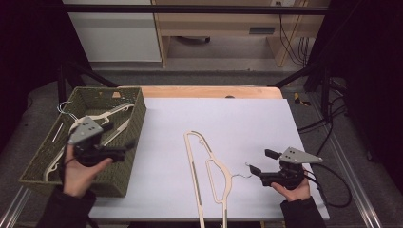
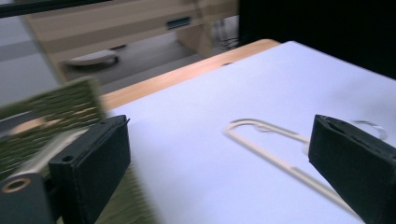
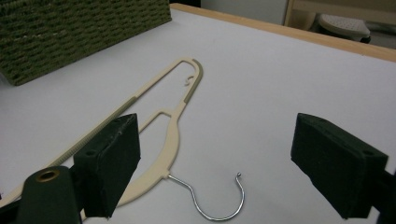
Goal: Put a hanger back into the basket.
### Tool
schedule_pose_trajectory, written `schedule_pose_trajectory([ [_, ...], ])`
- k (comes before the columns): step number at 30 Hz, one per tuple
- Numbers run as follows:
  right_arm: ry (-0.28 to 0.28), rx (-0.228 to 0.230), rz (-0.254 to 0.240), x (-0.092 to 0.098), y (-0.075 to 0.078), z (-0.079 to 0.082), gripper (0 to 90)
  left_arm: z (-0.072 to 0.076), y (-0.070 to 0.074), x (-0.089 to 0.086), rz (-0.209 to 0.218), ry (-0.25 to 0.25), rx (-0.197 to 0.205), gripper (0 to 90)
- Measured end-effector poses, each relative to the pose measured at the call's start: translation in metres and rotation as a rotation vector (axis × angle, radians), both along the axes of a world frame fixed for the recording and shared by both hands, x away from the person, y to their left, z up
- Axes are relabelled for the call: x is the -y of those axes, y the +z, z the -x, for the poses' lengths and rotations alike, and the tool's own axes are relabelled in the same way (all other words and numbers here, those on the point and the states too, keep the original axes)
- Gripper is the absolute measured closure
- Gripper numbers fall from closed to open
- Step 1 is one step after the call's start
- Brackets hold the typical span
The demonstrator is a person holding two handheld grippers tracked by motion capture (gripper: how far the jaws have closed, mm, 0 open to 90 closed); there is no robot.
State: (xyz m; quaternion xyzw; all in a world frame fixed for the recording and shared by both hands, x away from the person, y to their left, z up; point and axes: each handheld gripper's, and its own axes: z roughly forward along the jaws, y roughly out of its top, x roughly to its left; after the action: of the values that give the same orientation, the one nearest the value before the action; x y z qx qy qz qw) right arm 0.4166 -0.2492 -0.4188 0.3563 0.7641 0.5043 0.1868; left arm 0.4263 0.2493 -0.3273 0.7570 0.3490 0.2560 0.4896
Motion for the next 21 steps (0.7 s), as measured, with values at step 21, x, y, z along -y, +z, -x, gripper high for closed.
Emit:
schedule_pose_trajectory([
  [21,0.108,-0.185,0.212,-0.023,-0.054,-0.020,49.0,0.015,-0.081,0.100,-0.045,-0.170,-0.091,4.2],
])
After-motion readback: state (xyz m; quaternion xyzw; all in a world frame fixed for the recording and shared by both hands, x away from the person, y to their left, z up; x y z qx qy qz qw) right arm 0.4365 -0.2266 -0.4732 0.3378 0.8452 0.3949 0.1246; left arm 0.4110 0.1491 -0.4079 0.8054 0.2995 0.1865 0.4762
